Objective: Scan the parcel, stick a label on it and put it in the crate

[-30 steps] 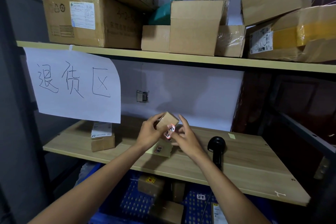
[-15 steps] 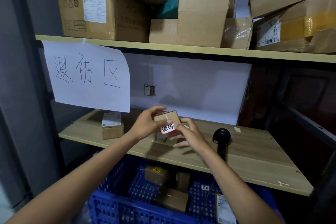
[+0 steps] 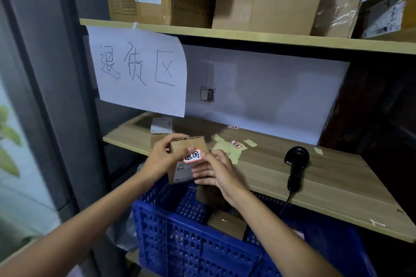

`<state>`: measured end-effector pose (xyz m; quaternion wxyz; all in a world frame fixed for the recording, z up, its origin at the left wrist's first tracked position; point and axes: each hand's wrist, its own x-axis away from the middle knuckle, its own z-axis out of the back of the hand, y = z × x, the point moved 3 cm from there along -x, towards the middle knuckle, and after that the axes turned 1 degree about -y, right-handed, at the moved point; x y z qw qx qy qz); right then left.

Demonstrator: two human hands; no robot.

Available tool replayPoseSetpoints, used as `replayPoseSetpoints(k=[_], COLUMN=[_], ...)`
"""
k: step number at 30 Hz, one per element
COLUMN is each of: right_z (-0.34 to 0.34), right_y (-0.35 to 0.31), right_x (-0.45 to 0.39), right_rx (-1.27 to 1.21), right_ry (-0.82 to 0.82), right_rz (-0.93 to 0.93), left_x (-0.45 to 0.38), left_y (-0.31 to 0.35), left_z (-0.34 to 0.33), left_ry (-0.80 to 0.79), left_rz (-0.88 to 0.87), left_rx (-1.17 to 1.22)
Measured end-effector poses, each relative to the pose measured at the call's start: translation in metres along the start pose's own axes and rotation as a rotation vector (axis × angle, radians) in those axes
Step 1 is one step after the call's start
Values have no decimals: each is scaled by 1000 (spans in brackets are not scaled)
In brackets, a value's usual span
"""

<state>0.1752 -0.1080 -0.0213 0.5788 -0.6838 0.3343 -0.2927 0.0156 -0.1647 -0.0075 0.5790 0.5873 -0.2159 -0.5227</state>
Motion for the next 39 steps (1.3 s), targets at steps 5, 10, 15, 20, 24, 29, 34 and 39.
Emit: replayPoseSetpoints(k=[5,10,15,20,24,29,34,39], right_z=[-16,-18,-1,20,44,77,70,54], right_y=[15,47,82,110,114,100,73,17], right_x=[-8,-12,-27,-44,-51,-47,-27,6], right_rx=[-8,66,206,210,477,988,964,904], right_ry=[-12,-37,4,106,134,38,-108,-213], right_rz=[-19,-146,-413,-635,-595,-505,-465,-287], left_x=[17,32,17,-10,-20,-26,-19,-7], left_y=[-15,-48,-90,-115,-124,-128,-104,-54], left_z=[17,19,-6,-47,-78,-89,-81,-61], left_ry=[81,90,-234,-545,-702,-870,-902,-971], left_rz=[7,70,200,294,248,272,249,148], left_rx=[22,-12,-254,-428,-494,-508,-405,-367])
